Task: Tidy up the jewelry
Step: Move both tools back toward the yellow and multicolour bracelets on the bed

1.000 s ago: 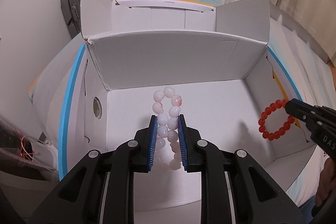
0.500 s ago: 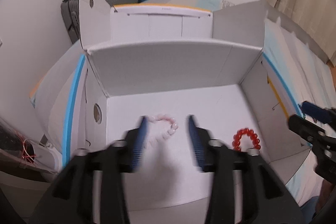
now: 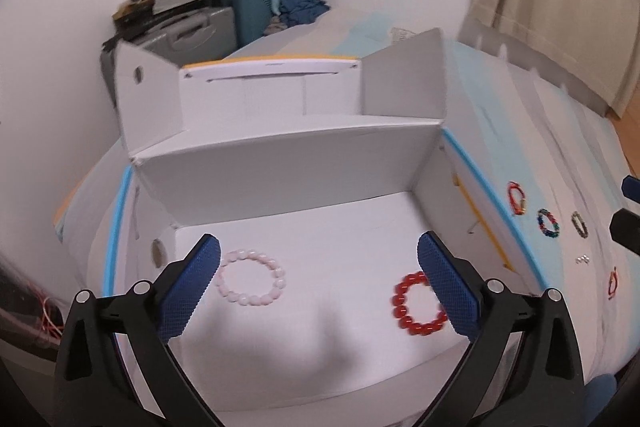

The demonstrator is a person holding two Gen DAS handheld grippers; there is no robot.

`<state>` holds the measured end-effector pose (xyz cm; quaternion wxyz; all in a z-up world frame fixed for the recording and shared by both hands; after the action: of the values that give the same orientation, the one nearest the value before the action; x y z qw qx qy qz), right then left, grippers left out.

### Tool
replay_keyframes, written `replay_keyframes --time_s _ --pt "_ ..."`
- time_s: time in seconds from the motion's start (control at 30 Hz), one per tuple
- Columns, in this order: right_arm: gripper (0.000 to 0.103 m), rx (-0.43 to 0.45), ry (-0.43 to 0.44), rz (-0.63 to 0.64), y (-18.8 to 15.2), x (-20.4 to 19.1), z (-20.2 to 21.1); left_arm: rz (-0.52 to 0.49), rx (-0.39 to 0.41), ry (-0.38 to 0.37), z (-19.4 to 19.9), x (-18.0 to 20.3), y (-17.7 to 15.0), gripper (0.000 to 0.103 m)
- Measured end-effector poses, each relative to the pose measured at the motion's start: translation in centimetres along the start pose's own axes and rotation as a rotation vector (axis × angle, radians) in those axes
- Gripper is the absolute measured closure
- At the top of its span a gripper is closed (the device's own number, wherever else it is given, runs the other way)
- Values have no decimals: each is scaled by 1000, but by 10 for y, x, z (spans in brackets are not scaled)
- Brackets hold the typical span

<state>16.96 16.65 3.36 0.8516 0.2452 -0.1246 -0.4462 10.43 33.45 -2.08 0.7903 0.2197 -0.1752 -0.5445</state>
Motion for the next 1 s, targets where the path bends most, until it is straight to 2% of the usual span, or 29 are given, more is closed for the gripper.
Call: replay_keyframes --time_s 0.17,0.53,0.73,1.0 --pt "8 17 -32 -39 -8 35 19 -64 7 -10 3 38 2 6" --pt "8 30 -102 -177 -31 128 48 -217 21 -98 13 139 -1 6" --pt "8 20 -121 -283 -49 182 58 -263 22 -122 10 182 -3 6" --pt "8 -2 -178 -326 -68 231 63 -346 30 -170 9 235 -11 6"
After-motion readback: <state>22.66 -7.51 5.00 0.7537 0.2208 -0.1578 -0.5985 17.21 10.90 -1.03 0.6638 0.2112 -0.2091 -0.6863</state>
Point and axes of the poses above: each gripper's, at about its wrist camera, not at the fingertips, and z roughly against the way its jaws point, x to its right, y to its top, the point moved 10 cm from there along -z, roughly the way its jaws point, and after that the axes turned 11 degrees about -x, right-handed, at the moved point
